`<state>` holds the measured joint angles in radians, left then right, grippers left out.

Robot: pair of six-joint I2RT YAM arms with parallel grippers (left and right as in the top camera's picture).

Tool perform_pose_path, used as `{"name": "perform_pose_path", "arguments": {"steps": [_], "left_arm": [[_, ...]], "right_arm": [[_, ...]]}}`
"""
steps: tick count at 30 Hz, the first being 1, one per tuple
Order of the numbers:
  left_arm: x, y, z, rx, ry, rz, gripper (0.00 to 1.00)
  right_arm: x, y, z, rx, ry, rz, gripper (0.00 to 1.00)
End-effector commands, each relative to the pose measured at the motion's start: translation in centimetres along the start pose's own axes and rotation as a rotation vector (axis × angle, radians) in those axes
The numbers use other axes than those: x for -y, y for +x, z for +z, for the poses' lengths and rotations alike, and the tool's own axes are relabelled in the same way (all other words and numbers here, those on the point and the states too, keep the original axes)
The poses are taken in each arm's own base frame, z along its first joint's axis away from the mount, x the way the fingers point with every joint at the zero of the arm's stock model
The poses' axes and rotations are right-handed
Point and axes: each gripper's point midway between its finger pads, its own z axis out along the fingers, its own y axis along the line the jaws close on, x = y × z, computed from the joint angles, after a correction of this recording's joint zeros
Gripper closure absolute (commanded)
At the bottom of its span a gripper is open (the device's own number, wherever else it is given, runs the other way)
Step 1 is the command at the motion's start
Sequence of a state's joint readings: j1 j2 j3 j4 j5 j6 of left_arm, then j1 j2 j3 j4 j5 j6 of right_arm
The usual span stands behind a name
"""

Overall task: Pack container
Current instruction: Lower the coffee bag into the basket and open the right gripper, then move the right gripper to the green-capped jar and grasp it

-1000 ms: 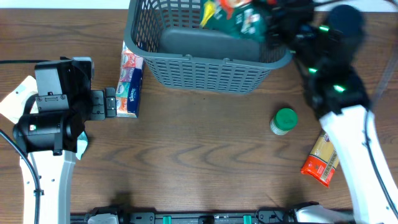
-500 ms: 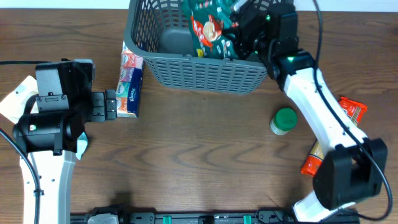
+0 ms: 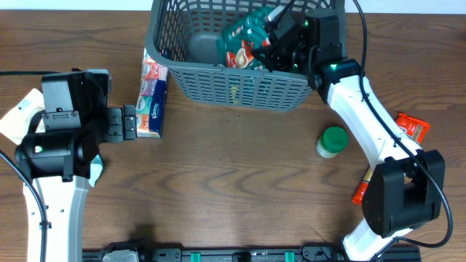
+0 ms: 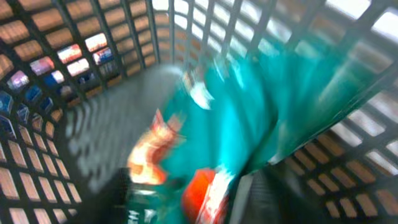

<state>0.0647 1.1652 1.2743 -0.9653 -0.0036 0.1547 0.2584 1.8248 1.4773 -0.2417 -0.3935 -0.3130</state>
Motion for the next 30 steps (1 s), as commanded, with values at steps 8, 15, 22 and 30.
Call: {"name": "perform_pose_path", "arguments": {"steps": [8, 15, 22, 30], "left_arm": [[-0.1, -0.4, -0.3, 0.011, 0.0, 0.002, 0.01], [-0.1, -0.4, -0.3, 0.011, 0.0, 0.002, 0.01], [-0.1, -0.6, -0.3, 0.016, -0.001, 0.002, 0.01], [-0.1, -0.6, -0.3, 0.016, -0.001, 0.002, 0.01]], "right_arm": [[2.8, -4.2, -3.2, 0.115, 0.046, 0.072, 0.3], [6.1, -8.3, -7.3, 0.181, 0.093, 0.216, 0.01], [8.8, -10.8, -15.5, 0.13, 0.128, 0.389, 0.01], [12.8, -1.2, -25.5, -0.152, 0.477, 0.945, 0.01]]}}
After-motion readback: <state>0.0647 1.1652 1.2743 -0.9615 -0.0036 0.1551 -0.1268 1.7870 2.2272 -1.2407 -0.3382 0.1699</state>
